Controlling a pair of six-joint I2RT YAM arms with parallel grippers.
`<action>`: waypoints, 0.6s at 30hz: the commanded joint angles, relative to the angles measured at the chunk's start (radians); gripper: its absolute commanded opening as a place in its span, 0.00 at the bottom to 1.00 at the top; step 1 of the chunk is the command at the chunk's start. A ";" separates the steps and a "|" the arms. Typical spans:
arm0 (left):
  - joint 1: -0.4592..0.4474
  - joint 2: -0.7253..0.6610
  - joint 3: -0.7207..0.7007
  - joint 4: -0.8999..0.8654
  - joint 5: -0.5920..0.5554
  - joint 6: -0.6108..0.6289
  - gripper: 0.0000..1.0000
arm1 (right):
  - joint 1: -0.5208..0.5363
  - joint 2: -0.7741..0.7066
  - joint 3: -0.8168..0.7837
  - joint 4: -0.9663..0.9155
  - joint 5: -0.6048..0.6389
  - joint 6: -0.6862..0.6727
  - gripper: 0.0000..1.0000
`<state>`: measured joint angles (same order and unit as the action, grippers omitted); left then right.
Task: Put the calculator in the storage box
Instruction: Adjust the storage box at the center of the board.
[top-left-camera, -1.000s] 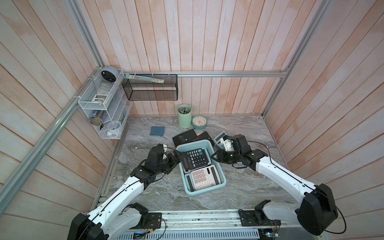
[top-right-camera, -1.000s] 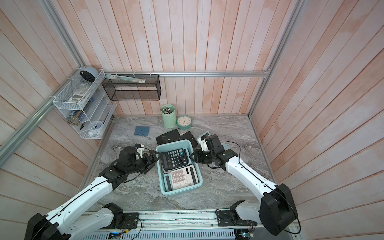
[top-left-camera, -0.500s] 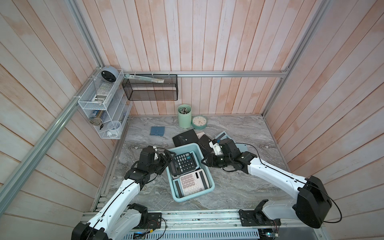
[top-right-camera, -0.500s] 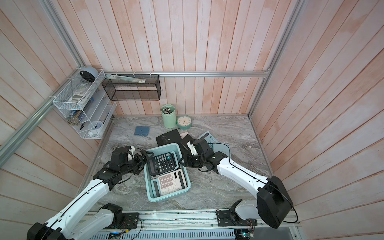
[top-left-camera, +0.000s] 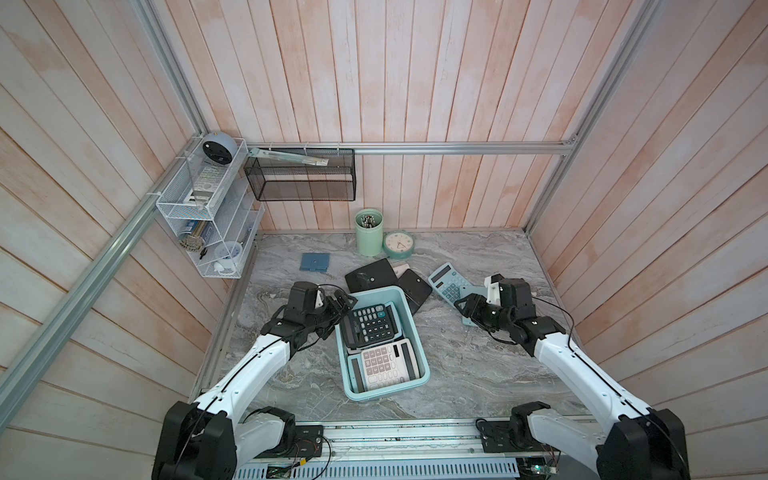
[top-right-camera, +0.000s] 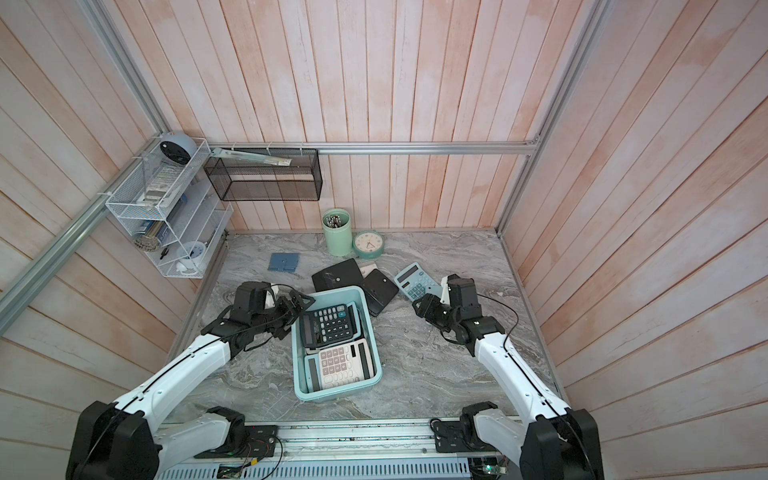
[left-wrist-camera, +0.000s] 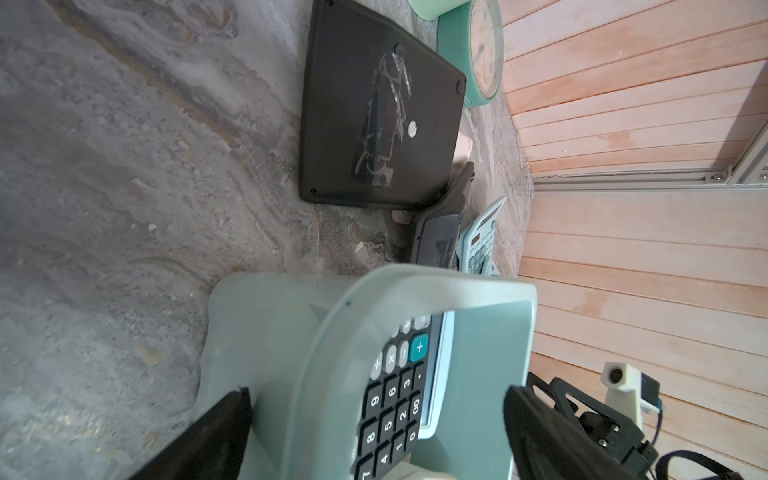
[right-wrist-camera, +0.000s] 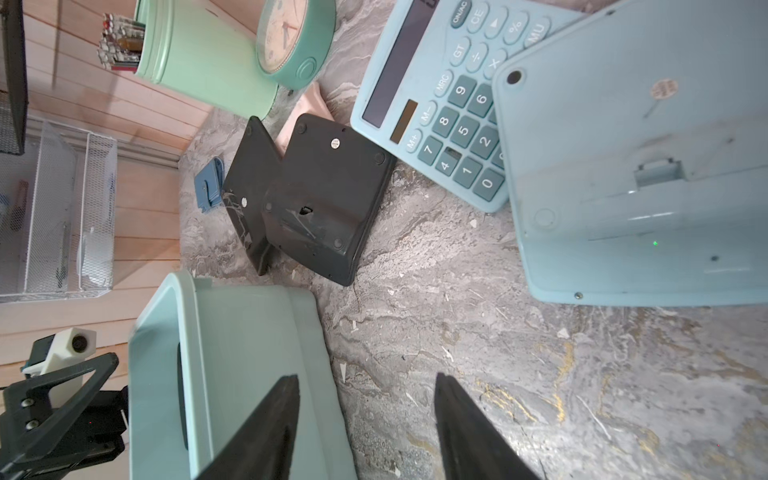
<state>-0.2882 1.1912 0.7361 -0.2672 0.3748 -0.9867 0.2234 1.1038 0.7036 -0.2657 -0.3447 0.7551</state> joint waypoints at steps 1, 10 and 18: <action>0.005 0.041 0.084 0.048 0.024 0.059 1.00 | -0.030 0.027 -0.001 0.062 -0.049 -0.001 0.59; 0.129 -0.065 0.064 -0.131 -0.059 0.119 1.00 | -0.033 0.185 0.034 0.198 -0.146 0.044 0.59; 0.181 -0.155 0.011 -0.194 -0.045 0.129 1.00 | -0.034 0.421 0.261 0.134 -0.097 -0.010 0.59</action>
<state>-0.1127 1.0534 0.7662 -0.4168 0.3351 -0.8852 0.1928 1.4670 0.8673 -0.1059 -0.4747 0.7834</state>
